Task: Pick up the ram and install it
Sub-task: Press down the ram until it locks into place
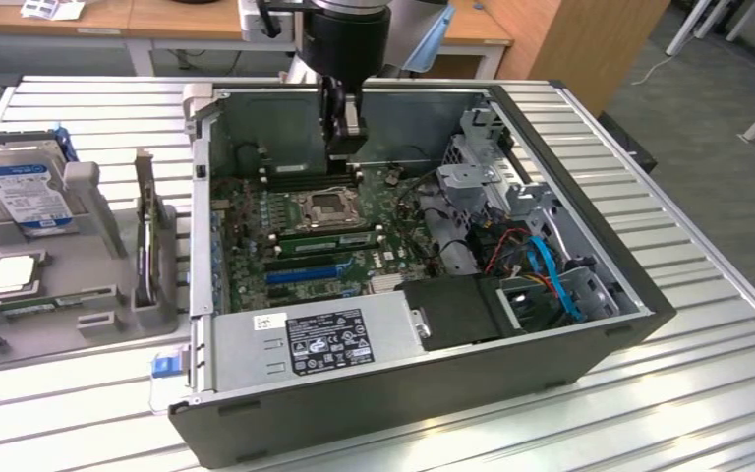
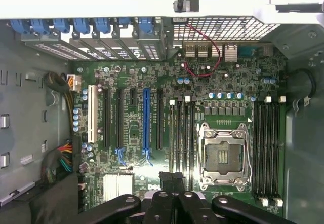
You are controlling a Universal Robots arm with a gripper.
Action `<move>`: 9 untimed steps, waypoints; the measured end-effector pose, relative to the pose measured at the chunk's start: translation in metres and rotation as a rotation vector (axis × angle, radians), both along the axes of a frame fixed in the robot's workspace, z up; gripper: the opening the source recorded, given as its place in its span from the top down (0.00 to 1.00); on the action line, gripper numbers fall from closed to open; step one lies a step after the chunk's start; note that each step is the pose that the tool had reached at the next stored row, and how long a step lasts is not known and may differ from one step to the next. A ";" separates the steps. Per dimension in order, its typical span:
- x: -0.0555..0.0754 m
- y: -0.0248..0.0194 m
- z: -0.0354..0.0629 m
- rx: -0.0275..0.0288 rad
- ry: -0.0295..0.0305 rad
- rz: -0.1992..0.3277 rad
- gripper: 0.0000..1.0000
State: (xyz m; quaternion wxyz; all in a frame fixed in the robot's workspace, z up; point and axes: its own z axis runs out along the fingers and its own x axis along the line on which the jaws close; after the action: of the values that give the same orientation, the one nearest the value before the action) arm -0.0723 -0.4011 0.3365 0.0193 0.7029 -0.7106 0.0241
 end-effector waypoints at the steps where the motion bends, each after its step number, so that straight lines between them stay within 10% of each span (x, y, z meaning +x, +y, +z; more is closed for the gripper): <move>1: 0.000 0.0000 0.0000 0.0001 0.0000 0.001 0.89; 9: 0.000 0.0000 0.0000 0.0001 0.0003 0.001 0.89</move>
State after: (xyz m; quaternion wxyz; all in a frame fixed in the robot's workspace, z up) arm -0.0723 -0.4011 0.3365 0.0194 0.7032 -0.7103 0.0240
